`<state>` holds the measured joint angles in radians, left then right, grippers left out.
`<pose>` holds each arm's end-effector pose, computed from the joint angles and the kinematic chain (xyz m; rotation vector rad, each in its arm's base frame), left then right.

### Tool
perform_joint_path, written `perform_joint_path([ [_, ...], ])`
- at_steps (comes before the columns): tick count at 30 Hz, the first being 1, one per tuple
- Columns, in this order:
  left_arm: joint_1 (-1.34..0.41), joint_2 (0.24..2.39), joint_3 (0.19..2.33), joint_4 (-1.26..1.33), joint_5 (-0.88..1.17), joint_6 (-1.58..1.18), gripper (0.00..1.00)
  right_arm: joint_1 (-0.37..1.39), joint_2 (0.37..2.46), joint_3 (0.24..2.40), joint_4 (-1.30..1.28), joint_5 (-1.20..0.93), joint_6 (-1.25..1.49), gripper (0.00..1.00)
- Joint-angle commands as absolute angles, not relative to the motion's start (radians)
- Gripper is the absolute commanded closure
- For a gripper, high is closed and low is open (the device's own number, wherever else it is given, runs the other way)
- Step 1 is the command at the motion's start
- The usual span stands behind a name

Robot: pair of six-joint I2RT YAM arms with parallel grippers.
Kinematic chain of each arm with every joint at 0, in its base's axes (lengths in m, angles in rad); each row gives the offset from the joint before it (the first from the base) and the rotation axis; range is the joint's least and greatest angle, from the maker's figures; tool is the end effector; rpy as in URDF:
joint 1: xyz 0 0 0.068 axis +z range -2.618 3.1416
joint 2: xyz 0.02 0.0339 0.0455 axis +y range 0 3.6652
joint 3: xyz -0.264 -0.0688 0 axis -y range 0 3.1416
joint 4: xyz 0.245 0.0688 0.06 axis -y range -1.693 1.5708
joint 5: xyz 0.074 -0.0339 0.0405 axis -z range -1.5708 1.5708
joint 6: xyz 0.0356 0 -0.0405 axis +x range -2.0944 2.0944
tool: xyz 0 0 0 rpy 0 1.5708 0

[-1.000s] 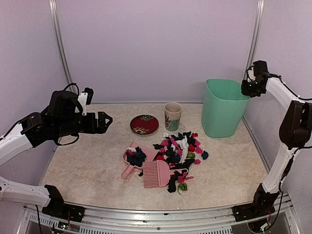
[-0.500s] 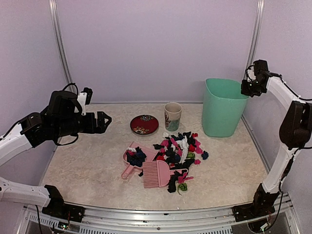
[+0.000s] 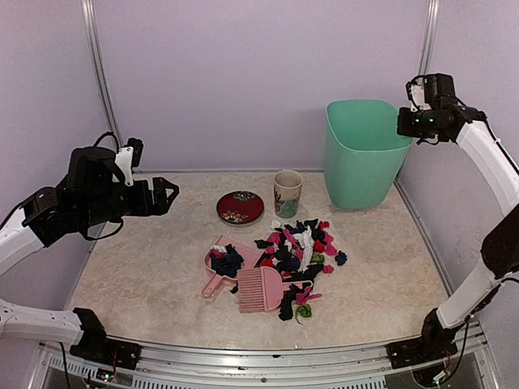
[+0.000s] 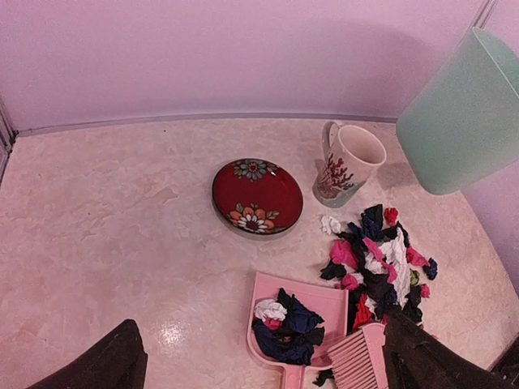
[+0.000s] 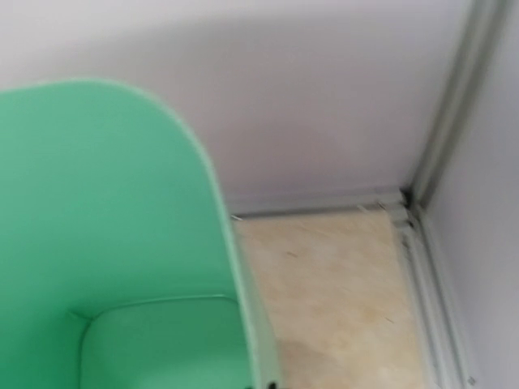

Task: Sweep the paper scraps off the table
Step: Put down the trash bin at the center of the board.

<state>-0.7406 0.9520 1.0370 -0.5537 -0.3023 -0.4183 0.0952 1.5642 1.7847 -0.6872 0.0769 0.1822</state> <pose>0.1564 -0.1286 0.3604 0.1384 2.0381 -0.4252 0.3407 0.0298 0.4404 0.1368 2.0328 0.0958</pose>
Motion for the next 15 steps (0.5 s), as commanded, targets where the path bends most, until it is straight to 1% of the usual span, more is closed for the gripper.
perform_joint_path([
  [1,-0.733,0.906,1.085,-0.544,-0.327,-0.43,0.01,0.214,1.464,1.807,-0.609,0.149,0.215,1.0],
  [7,-0.733,0.888,1.136,-0.584,-0.345,-0.425,0.01,0.398,1.395,1.812,-0.532,0.137,0.215,1.0],
  [11,-0.733,0.891,1.223,-0.624,-0.339,-0.428,0.01,0.51,1.406,1.821,-0.498,0.121,0.222,1.0],
  [15,-0.733,0.892,1.317,-0.666,-0.323,-0.447,0.01,0.631,1.456,1.835,-0.46,0.167,0.216,1.0],
])
